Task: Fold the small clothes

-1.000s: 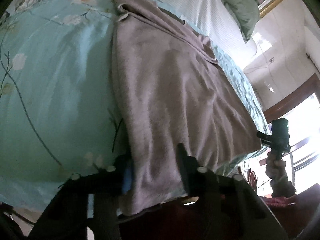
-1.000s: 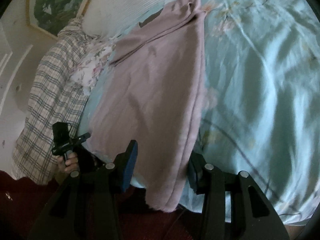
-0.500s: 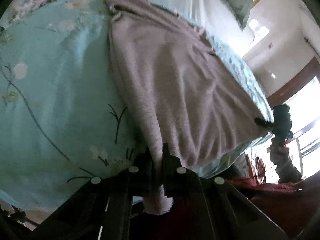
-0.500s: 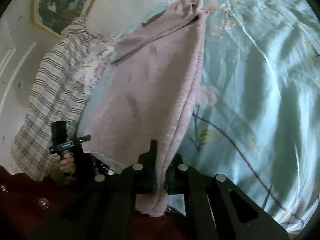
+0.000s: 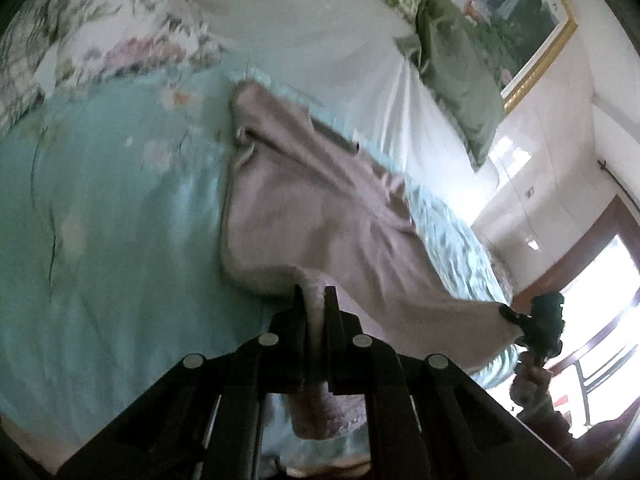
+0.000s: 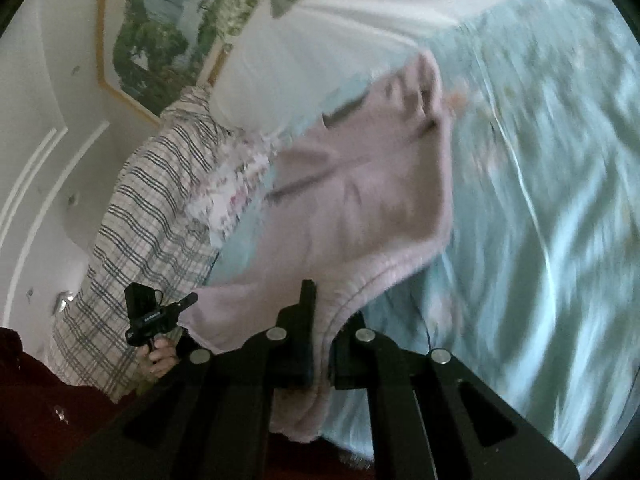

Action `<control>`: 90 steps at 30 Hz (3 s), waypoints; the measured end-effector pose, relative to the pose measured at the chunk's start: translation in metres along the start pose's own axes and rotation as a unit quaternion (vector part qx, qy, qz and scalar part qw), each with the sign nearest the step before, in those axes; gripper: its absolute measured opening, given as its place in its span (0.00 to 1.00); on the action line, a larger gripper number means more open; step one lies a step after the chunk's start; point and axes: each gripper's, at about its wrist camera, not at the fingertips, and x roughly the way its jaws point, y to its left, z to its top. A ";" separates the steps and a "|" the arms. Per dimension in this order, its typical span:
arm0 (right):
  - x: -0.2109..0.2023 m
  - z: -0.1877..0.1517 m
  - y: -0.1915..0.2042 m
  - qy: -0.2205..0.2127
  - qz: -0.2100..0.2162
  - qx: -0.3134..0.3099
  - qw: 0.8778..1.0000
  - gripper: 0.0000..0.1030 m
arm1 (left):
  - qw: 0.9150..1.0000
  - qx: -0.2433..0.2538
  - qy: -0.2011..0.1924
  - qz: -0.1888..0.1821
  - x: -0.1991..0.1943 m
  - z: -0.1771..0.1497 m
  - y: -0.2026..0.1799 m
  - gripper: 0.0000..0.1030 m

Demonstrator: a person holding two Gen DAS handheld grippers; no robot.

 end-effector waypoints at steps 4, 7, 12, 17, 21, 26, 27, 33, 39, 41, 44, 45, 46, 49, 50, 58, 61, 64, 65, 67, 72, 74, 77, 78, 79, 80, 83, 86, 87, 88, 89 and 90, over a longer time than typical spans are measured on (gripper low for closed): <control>0.007 0.033 0.010 -0.029 -0.013 -0.024 0.999 0.06 | 0.999 0.001 -0.038 0.010 0.016 0.037 -0.009 0.05; 0.018 0.067 0.008 -0.057 -0.025 -0.031 0.998 0.06 | 0.998 -0.004 -0.066 0.013 0.025 0.066 -0.013 0.05; 0.047 0.124 -0.005 -0.072 -0.045 -0.034 0.996 0.06 | 0.995 0.002 -0.092 0.039 0.059 0.127 -0.019 0.05; 0.090 0.177 -0.025 -0.072 -0.068 -0.026 0.995 0.06 | 0.993 -0.001 -0.094 0.071 0.112 0.182 -0.010 0.05; 0.127 0.214 -0.043 -0.064 -0.090 -0.019 0.994 0.06 | 0.992 -0.016 -0.087 0.089 0.148 0.213 0.008 0.05; 0.163 0.238 -0.062 -0.053 -0.122 -0.023 0.991 0.06 | 0.990 -0.021 -0.070 0.120 0.194 0.241 0.030 0.05; 0.170 0.242 -0.068 -0.053 -0.126 -0.018 0.990 0.06 | 0.990 -0.022 -0.067 0.124 0.203 0.245 0.033 0.05; 0.204 0.254 -0.097 -0.044 -0.174 0.002 0.984 0.06 | 0.988 -0.033 -0.054 0.140 0.254 0.261 0.057 0.05; 0.219 0.255 -0.117 -0.026 -0.193 0.031 0.980 0.07 | 0.987 -0.024 -0.024 0.159 0.277 0.259 0.063 0.07; 0.209 0.254 -0.121 -0.026 -0.179 0.062 0.982 0.11 | 0.988 -0.015 -0.029 0.153 0.264 0.250 0.057 0.12; 0.185 0.250 -0.114 -0.044 -0.173 0.067 0.982 0.15 | 0.990 0.017 -0.035 0.132 0.236 0.225 0.033 0.28; 0.178 0.247 -0.105 -0.050 -0.174 0.056 0.982 0.15 | 0.991 0.027 -0.033 0.126 0.230 0.217 0.025 0.30; 0.172 0.241 -0.093 -0.051 -0.177 0.032 0.982 0.16 | 0.992 0.041 -0.024 0.116 0.226 0.206 0.015 0.30; 0.175 0.217 -0.059 -0.028 -0.174 -0.041 0.983 0.17 | 0.994 0.074 0.015 0.075 0.229 0.173 -0.012 0.33; 0.180 0.209 -0.050 -0.016 -0.175 -0.062 0.982 0.17 | 0.994 0.083 0.032 0.064 0.234 0.165 -0.018 0.33; 0.261 0.180 -0.038 0.117 -0.253 -0.187 0.942 0.17 | 0.976 0.129 0.135 0.110 0.313 0.157 -0.029 0.27; 0.263 0.207 -0.048 0.091 -0.268 -0.187 0.941 0.17 | 0.982 0.109 0.096 0.124 0.313 0.198 -0.024 0.28; 0.260 0.245 -0.059 0.046 -0.256 -0.152 0.954 0.17 | 0.982 0.083 0.039 0.163 0.311 0.247 -0.015 0.30; 0.258 0.261 -0.061 0.021 -0.274 -0.145 0.951 0.17 | 0.982 0.071 0.024 0.171 0.310 0.260 -0.010 0.32; 0.254 0.283 -0.065 -0.012 -0.288 -0.120 0.950 0.17 | 0.980 0.042 -0.014 0.196 0.303 0.289 0.001 0.41; 0.232 0.311 -0.071 -0.068 -0.270 -0.051 0.959 0.17 | 0.973 0.022 -0.061 0.220 0.279 0.312 0.010 0.48; 0.226 0.302 -0.063 -0.064 -0.256 -0.061 0.963 0.17 | 0.975 0.014 -0.078 0.208 0.261 0.305 0.006 0.50; 0.223 0.278 -0.045 -0.052 -0.221 -0.095 0.969 0.17 | 0.988 0.036 -0.063 0.134 0.242 0.272 -0.010 0.51; 0.223 0.268 -0.040 -0.043 -0.205 -0.108 0.972 0.17 | 0.991 0.047 -0.049 0.116 0.244 0.262 -0.015 0.51; 0.226 0.258 -0.036 -0.026 -0.190 -0.122 0.974 0.17 | 0.994 0.063 -0.024 0.088 0.248 0.248 -0.021 0.51; 0.231 0.251 -0.034 -0.006 -0.184 -0.134 0.974 0.17 | 0.995 0.074 0.003 0.071 0.257 0.236 -0.024 0.51; 0.258 0.235 -0.039 0.052 -0.188 -0.151 0.969 0.17 | 0.990 0.097 0.081 0.054 0.296 0.209 -0.033 0.51; 0.291 0.231 -0.047 0.095 -0.193 -0.154 0.964 0.17 | 0.984 0.100 0.117 0.085 0.339 0.209 -0.033 0.50; 0.303 0.234 -0.048 0.102 -0.196 -0.154 0.963 0.17 | 0.984 0.093 0.112 0.102 0.352 0.219 -0.029 0.49; 0.311 0.239 -0.048 0.099 -0.201 -0.158 0.962 0.17 | 0.985 0.088 0.100 0.112 0.357 0.227 -0.027 0.49; 0.316 0.250 -0.046 0.077 -0.210 -0.161 0.961 0.17 | 0.986 0.080 0.083 0.124 0.360 0.238 -0.022 0.49; 0.316 0.258 -0.047 0.057 -0.216 -0.157 0.962 0.17 | 0.986 0.069 0.061 0.140 0.361 0.252 -0.017 0.49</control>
